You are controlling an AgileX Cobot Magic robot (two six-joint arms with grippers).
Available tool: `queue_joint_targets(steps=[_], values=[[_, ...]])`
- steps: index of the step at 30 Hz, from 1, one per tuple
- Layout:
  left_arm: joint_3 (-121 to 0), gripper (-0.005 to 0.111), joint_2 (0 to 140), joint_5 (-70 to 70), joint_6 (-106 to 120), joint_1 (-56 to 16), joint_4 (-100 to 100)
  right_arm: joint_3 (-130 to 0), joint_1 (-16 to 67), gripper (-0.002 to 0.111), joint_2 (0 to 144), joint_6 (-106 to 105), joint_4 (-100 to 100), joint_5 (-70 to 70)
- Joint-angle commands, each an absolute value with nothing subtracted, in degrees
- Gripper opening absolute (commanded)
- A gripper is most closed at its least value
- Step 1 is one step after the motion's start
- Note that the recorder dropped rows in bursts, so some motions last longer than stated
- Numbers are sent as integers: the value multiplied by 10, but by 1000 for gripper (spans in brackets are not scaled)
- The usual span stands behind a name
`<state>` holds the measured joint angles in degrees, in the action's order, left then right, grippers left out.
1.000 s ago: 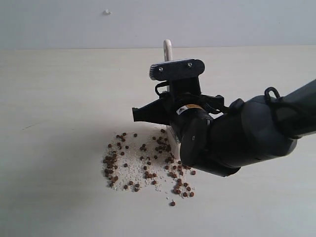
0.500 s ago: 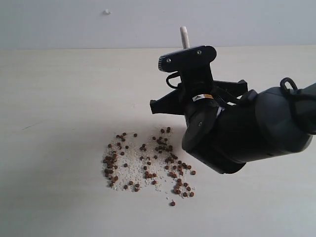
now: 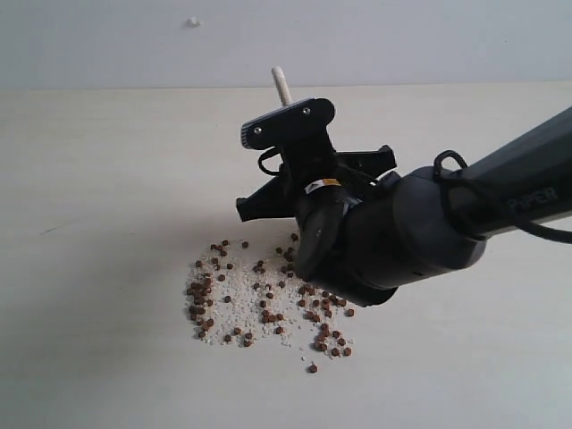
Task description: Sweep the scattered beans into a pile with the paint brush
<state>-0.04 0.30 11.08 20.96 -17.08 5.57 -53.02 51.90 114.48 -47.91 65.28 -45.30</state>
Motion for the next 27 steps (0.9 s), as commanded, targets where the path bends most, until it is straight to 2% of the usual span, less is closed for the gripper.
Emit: queue_joint_targets(steps=[1,12,16,21,27], values=[[0,0,0,111,209,-173,55,-560,518,0,1148,-451,634,-398],[0,0,0,111,208,-180,55,-570,520,0,1102,-470,643,-405],[0,0,0,111,208,-180,55,-570,543,0,1074,-464,639,-403],[0,0,0,111,208,-180,55,-570,599,0,1082,-304,550,-409],[0,0,0,111,208,-180,55,-570,639,0,1140,-63,452,-500]])
